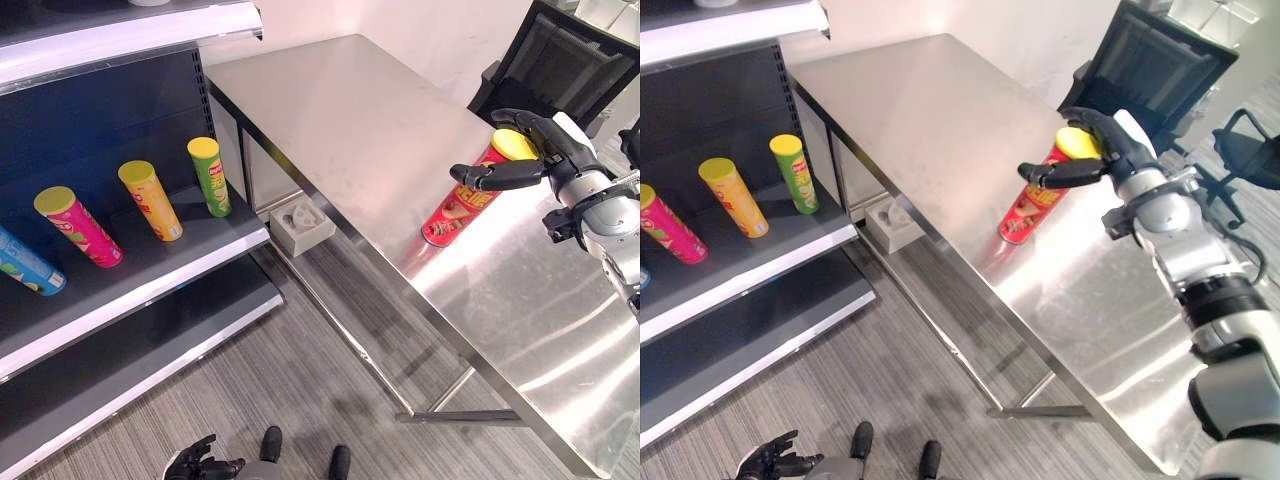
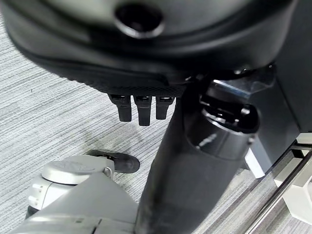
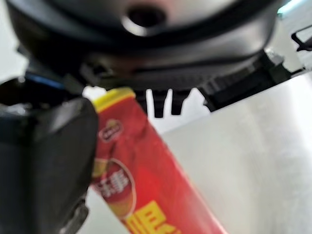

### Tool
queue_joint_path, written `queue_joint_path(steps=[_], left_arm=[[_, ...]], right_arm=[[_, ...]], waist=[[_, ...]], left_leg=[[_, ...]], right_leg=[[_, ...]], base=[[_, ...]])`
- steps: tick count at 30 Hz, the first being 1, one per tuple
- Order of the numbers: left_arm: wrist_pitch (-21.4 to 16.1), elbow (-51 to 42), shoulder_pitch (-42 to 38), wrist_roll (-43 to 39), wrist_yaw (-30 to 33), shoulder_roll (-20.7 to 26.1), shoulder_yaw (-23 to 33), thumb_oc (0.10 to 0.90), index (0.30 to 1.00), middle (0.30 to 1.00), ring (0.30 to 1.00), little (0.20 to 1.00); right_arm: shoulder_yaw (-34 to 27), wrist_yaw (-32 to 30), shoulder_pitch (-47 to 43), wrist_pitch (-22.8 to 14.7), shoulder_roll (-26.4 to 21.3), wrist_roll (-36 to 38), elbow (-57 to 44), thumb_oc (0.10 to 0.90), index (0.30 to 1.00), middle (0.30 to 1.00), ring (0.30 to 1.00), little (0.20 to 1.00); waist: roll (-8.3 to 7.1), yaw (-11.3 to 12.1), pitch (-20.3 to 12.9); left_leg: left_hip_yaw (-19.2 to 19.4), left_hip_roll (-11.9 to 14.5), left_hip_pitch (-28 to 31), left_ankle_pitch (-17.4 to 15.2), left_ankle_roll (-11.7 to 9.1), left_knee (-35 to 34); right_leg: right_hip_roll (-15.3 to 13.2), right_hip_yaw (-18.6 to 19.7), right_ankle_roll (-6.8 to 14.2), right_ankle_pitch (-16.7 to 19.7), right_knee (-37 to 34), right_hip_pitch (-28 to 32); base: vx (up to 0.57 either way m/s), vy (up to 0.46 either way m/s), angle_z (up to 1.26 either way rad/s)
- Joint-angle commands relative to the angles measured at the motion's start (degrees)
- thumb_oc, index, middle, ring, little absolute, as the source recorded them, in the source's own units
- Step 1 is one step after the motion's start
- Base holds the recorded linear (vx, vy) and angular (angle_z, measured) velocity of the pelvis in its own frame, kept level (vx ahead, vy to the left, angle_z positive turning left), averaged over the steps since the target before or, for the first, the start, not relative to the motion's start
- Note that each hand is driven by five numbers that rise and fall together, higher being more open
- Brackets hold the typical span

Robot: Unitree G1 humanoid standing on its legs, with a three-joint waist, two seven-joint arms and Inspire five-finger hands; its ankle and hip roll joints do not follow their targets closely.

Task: Put the goods on the table back onto the shelves and tidy them up.

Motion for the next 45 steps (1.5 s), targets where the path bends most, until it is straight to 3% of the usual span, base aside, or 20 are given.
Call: queue_joint_path(steps=[1, 5, 6, 7, 16, 23, 25, 32, 33, 36, 41, 45], left_arm=[[-1.93, 0.37, -1.86, 0.17, 0.89, 2.87, -2.62, 0.8, 0.9, 0.9, 0.9, 0.9], [-1.99, 0.14, -1.82, 0.22, 0.79, 2.84, -2.7, 0.8, 0.9, 0.9, 0.9, 0.9], [-2.03, -0.21, -1.77, 0.17, 0.7, 2.89, -2.74, 0.8, 0.9, 0.9, 0.9, 0.9], [-1.98, 0.11, -1.92, 0.33, 0.5, 3.1, -2.65, 0.8, 0.9, 0.9, 0.9, 0.9], [-1.93, 0.68, -2.12, 0.37, 0.67, 2.81, -2.35, 0.8, 0.9, 0.9, 0.9, 0.9], [-1.75, 0.37, -2.24, 0.3, 1.38, 2.45, -1.5, 0.8, 0.9, 0.9, 0.9, 0.9], [-1.66, 0.15, -2.14, 0.34, 1.56, 2.28, -1.13, 0.8, 0.9, 0.9, 0.9, 0.9], [-1.61, -1.73, -1.53, 1.2, 2.44, 1.48, 1.61, 0.8, 0.9, 0.9, 0.9, 0.9], [-1.63, -1.95, -1.26, 1.29, 2.45, 1.3, 2.22, 0.8, 0.9, 0.9, 0.9, 0.9], [-1.59, -2.28, -0.72, 1.54, 2.0, 1.33, 2.28, 0.8, 0.9, 0.9, 0.9, 0.9], [-1.59, -2.77, 0.08, 1.48, 1.27, 1.51, 2.33, 0.8, 0.9, 0.9, 0.9, 0.9], [-1.89, -3.79, 0.71, 1.24, 0.89, 1.92, 3.12, 0.8, 0.9, 0.9, 0.9, 0.9]], right_arm=[[0.7, -0.56, -8.32, -1.96, -2.98, 2.54, -1.21, 0.8, 0.9, 0.9, 0.9, 0.9], [0.99, 0.14, -7.79, -2.11, -3.63, 3.06, -2.67, 0.8, 0.9, 0.9, 0.9, 0.9], [1.66, 0.56, -7.85, -1.91, -4.0, 3.08, -2.81, 0.668, 0.702, 0.702, 0.702, 0.702], [4.74, 1.95, -9.65, -1.27, -5.48, 3.35, -2.66, 0.4, 0.3, 0.3, 0.3, 0.3], [5.75, 1.4, -10.01, -1.12, -6.85, 0.69, -4.1, 0.4, 0.3, 0.3, 0.3, 0.3], [-1.23, -1.42, -4.99, -2.21, -6.29, -0.4, -8.6, 0.4, 0.3, 0.3, 0.3, 0.3], [-5.12, -2.46, -1.61, -2.85, -6.07, -0.42, -11.76, 0.4, 0.3, 0.3, 0.3, 0.3], [-28.8, -9.68, 14.75, -7.96, -4.24, -5.78, -28.24, 0.4, 0.3, 0.3, 0.3, 0.3], [-34.77, -11.53, 17.98, -9.57, -1.49, -7.14, -33.13, 0.4, 0.3, 0.3, 0.3, 0.3], [-39.19, -12.29, 19.86, -11.8, 2.9, -7.01, -37.7, 0.4, 0.3, 0.3, 0.3, 0.3], [-38.67, -10.51, 19.88, -13.29, 7.11, -7.53, -44.29, 0.4, 0.3, 0.3, 0.3, 0.3], [-34.84, -8.39, 17.51, -13.22, 5.82, -10.01, -48.31, 0.4, 0.3, 0.3, 0.3, 0.3]], waist=[[-1.21, 0.76, -2.49], [-1.32, 0.62, -2.5], [-1.37, 0.62, -2.48], [-1.68, 0.55, -2.36], [-1.66, 0.06, -2.29], [-1.25, -0.27, -2.4], [-1.09, -0.44, -2.48], [0.06, -0.46, -3.18], [0.36, -0.18, -3.58], [0.76, 0.63, -4.07], [1.37, 2.26, -3.95], [1.92, 3.56, -2.79]], left_leg=[[0.09, 2.85, 0.32, -5.15, -4.0, 0.14], [0.13, 2.93, 0.38, -5.17, -4.06, 0.14], [0.17, 2.98, 0.39, -5.16, -4.09, 0.14], [0.16, 3.06, 0.33, -5.1, -4.26, 0.14], [0.13, 3.27, 0.4, -5.14, -4.36, 0.14], [0.12, 3.27, 0.43, -5.22, -4.23, 0.14], [0.1, 3.23, 0.5, -5.26, -4.18, 0.14], [-0.66, 3.21, 0.77, -5.55, -3.98, 0.14], [-1.12, 3.36, 0.87, -5.53, -4.07, 0.14], [-1.7, 3.64, 0.89, -5.22, -4.49, 0.14], [-3.45, 4.56, 0.03, -3.34, -5.71, 0.14], [-5.33, 5.65, -2.23, -0.75, -6.77, 0.14]], right_leg=[[-4.66, -1.02, 5.84, -3.2, 0.4, 2.68], [-4.63, -0.94, 5.8, -3.2, 0.4, 2.62], [-4.62, -0.96, 5.79, -3.23, 0.4, 2.63], [-4.55, -0.99, 5.79, -3.19, 0.4, 2.49], [-4.59, -1.19, 5.72, -3.14, 0.4, 2.49], [-4.64, -1.14, 5.68, -3.15, 0.4, 2.46], [-4.64, -1.16, 5.67, -3.21, 0.4, 2.54], [-4.53, -1.82, 5.56, -4.12, 0.4, 3.35], [-4.35, -2.21, 5.4, -4.59, 0.4, 3.83], [-3.85, -2.6, 4.93, -5.33, 0.4, 4.32], [-2.29, -2.75, 3.64, -6.68, 0.4, 4.84], [-0.47, -3.11, 2.49, -7.45, 0.4, 4.07]], base=[[0.0, 0.0, 0.0], [0.0, 0.0, 0.0], [0.0, 0.0, 0.0], [0.0, 0.0, 0.0], [0.0, 0.0, 0.0], [0.0, 0.0, 0.0], [0.0, 0.0, 0.0], [0.0, -0.04, 0.04], [-0.01, -0.099, 0.13], [-0.03, -0.098, 0.2], [-0.09, -0.124, 0.19], [-0.15, -0.151, 0.2]])
